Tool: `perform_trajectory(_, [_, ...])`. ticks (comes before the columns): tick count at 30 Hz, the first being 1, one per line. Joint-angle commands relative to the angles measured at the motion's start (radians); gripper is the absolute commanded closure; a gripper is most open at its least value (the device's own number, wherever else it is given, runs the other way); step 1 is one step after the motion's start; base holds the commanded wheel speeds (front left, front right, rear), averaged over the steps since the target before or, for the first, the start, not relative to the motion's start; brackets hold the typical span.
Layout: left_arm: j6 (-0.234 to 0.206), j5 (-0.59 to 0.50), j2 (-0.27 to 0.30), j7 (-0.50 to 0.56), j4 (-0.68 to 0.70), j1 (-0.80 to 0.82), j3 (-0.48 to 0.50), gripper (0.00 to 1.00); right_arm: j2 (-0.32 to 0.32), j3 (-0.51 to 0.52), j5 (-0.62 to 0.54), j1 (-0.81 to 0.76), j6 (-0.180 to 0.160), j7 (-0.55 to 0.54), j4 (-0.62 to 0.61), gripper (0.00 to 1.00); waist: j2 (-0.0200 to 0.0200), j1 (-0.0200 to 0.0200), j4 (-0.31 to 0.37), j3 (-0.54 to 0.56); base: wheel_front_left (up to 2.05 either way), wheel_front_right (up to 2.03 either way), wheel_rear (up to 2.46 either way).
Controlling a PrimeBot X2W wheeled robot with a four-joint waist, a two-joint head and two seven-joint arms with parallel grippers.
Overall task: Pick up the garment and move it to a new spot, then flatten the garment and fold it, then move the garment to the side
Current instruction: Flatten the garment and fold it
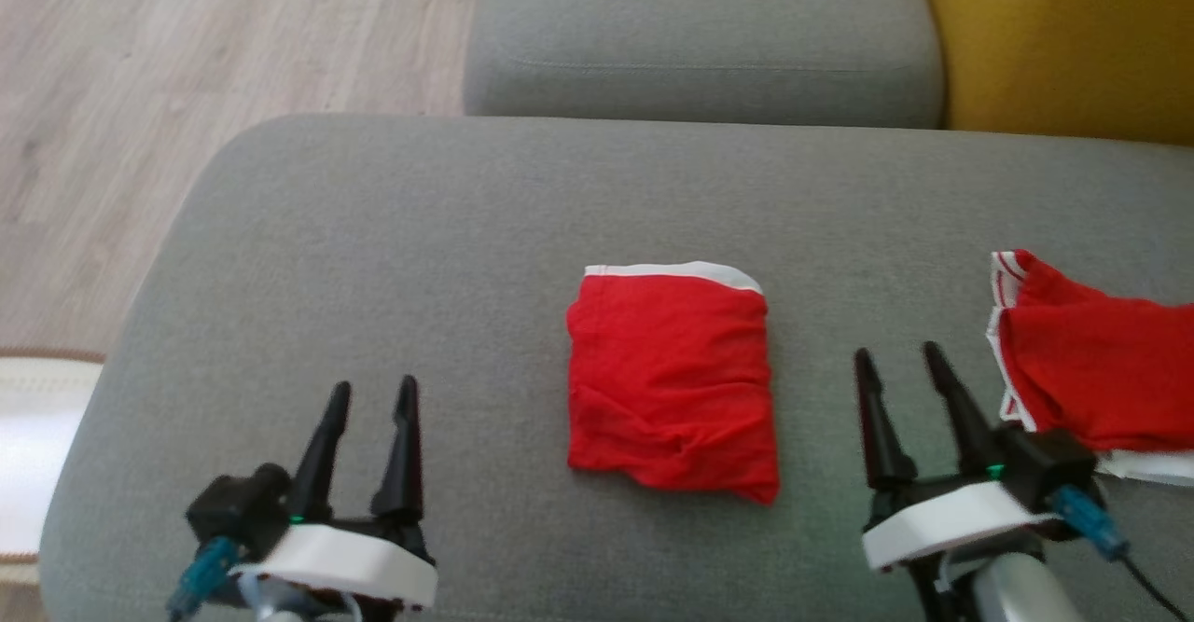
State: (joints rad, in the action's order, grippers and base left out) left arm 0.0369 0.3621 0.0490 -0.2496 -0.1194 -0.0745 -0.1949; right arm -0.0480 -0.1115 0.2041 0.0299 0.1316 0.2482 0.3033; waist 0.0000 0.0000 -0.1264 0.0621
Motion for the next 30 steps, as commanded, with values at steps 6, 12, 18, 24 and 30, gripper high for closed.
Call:
perform_trajectory(6, [0.010, -0.005, 0.001, -0.012, 0.008, 0.070, -0.010, 0.00, -0.002, -0.125, -0.003, 0.103, -0.001, 0.010, 0.002, 1.00, 0.0000, 0.0000, -0.075, -0.025, 0.00, 0.00, 0.00])
perform_trajectory(12, [0.019, 0.002, 0.001, -0.012, -0.009, 0.093, -0.035, 0.00, -0.002, -0.164, -0.033, 0.199, -0.001, 0.010, 0.112, 1.00, 0.0000, 0.0000, -0.181, -0.084, 0.00, 0.00, 0.00])
perform_trajectory(18, [0.027, 0.012, 0.001, -0.012, -0.020, 0.127, -0.051, 0.00, -0.002, -0.127, -0.046, 0.298, -0.001, 0.013, 0.267, 1.00, 0.0000, 0.0000, -0.283, -0.143, 0.00, 0.00, 0.00])
perform_trajectory(24, [0.031, 0.016, 0.001, -0.012, -0.026, 0.148, -0.051, 0.00, -0.002, -0.089, -0.078, 0.353, -0.001, 0.013, 0.341, 1.00, 0.0000, 0.0000, -0.336, -0.185, 0.00, 0.00, 0.00])
perform_trajectory(30, [0.030, 0.022, 0.001, -0.012, -0.030, 0.161, -0.056, 0.00, -0.002, -0.063, -0.073, 0.379, -0.001, 0.013, 0.474, 1.00, 0.0000, 0.0000, -0.356, -0.209, 0.00, 0.00, 0.00])
